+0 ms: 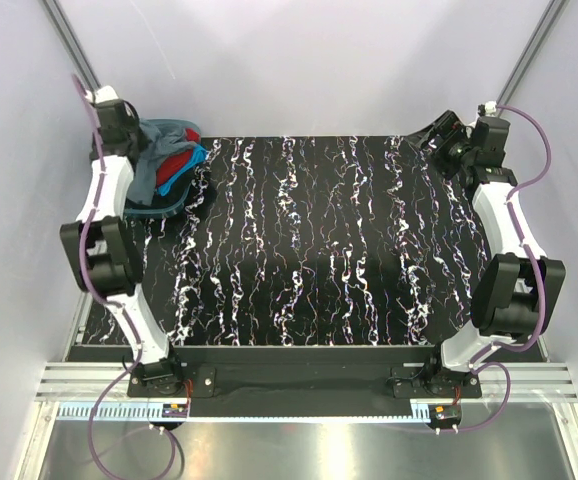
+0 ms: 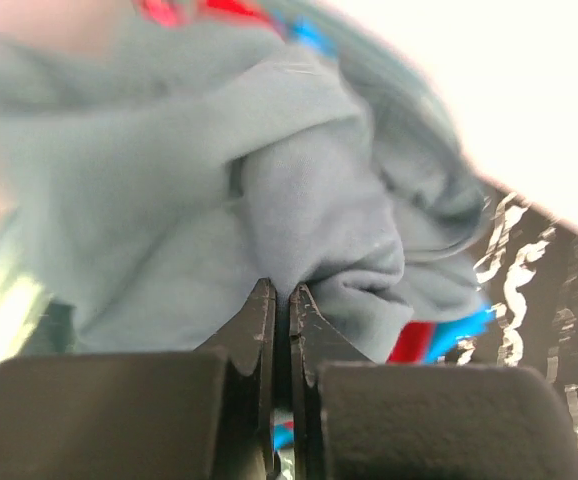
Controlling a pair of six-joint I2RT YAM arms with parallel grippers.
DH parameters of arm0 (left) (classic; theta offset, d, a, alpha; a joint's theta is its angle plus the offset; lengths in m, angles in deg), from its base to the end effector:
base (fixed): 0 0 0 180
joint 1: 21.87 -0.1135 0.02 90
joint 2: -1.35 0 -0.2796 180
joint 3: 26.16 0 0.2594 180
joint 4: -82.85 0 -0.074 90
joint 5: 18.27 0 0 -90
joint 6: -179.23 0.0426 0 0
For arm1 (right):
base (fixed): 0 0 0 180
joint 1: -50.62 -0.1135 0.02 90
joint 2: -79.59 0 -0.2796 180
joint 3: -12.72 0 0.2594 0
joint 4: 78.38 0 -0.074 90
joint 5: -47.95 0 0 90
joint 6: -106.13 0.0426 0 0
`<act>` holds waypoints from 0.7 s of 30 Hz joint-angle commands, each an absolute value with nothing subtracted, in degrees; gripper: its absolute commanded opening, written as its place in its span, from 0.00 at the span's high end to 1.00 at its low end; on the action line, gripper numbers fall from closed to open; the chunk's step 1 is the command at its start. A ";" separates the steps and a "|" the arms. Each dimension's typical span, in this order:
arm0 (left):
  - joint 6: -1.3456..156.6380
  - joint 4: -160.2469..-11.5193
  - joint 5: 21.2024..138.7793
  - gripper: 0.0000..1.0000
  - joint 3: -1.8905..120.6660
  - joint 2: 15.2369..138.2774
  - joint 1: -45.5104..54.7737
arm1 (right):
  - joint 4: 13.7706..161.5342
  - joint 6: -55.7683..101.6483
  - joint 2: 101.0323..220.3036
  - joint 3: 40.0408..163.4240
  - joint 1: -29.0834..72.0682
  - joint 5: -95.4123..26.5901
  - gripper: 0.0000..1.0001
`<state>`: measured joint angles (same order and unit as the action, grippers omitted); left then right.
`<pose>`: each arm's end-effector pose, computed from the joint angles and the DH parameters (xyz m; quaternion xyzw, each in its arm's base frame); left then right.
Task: Fold and stack the t-shirts
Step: Grab the tshirt from the pile
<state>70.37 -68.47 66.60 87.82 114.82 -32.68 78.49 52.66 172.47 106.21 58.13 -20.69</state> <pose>0.4839 0.0963 0.3173 -0.2417 0.8226 0.0023 0.5147 0.3970 -0.0367 0.3520 0.2110 0.7961 0.2859 0.4898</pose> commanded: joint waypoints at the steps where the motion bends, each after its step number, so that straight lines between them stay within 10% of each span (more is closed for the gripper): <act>1: 71.03 -71.04 62.42 1.00 91.27 104.54 -32.68 | 78.84 52.86 172.75 106.17 57.91 -17.45 0.00; 21: 68.13 -54.25 55.74 1.00 102.53 112.87 -32.59 | 79.11 40.91 173.45 110.47 42.72 -16.74 0.00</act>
<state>69.72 -55.97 57.53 101.61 109.97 -32.59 78.47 44.64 172.69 106.56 44.71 -17.10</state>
